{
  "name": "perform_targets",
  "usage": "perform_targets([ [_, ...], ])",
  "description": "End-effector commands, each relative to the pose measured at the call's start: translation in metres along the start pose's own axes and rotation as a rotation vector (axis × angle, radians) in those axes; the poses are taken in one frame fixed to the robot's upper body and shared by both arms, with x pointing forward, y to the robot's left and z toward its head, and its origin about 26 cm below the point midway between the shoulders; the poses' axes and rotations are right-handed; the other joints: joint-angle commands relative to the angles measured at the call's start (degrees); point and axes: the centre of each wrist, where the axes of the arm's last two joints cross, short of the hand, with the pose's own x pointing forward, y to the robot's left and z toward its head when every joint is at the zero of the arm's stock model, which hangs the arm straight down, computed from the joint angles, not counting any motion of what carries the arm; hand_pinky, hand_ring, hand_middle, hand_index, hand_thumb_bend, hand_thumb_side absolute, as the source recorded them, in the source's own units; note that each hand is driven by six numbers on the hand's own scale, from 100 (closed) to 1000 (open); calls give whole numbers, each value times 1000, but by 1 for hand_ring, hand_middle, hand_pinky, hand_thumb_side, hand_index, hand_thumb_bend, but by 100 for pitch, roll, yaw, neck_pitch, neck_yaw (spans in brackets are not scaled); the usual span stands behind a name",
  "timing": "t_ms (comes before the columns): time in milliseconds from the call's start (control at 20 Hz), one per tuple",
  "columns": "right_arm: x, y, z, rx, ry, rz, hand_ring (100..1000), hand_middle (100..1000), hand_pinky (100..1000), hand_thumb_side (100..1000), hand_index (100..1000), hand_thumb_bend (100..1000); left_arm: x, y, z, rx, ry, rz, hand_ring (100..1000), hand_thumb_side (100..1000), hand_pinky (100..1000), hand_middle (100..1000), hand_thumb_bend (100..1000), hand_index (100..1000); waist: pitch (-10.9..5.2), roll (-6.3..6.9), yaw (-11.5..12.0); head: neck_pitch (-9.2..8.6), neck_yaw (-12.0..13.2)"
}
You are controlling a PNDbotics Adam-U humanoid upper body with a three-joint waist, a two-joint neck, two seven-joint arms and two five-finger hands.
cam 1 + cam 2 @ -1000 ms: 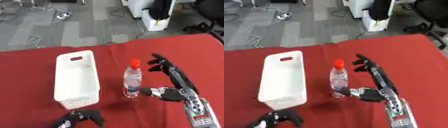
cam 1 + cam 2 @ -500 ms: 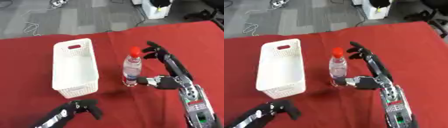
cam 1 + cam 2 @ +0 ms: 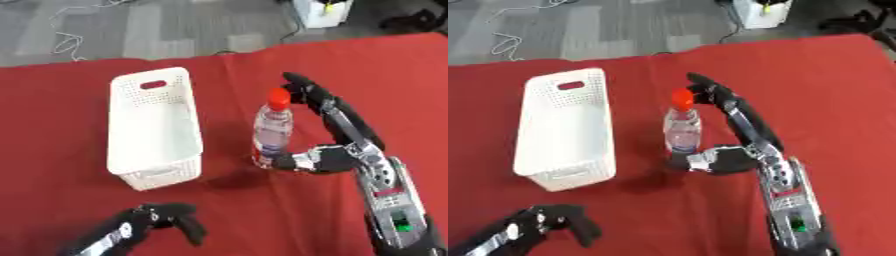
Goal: Pick up objects on the table and place them in the box.
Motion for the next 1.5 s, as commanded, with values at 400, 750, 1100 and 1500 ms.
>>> perform_targets([
  [400, 14, -16, -9, 22, -77, 34, 782, 798, 910, 541, 974, 1000, 7, 1, -9, -65, -55, -43, 745, 781, 697, 620, 243, 954, 14, -15, 191, -152, -91],
  [750, 19, -19, -11, 26, -102, 40, 779, 797, 910, 541, 967, 1000, 8, 2, -12, -88, -70, -54, 741, 790, 700, 615, 238, 951, 96, -24, 342, -213, -152],
  [1100, 21, -25, -12, 10, -122, 43, 769, 788, 902, 541, 956, 1000, 10, 2, -15, -107, -80, -74, 737, 807, 701, 611, 227, 947, 233, -34, 462, -236, -202],
  [1500, 39, -37, -12, -41, -224, 34, 753, 765, 881, 541, 926, 1000, 9, 1, -16, -128, -81, -105, 734, 825, 704, 606, 217, 941, 390, -18, 506, -204, -260],
])
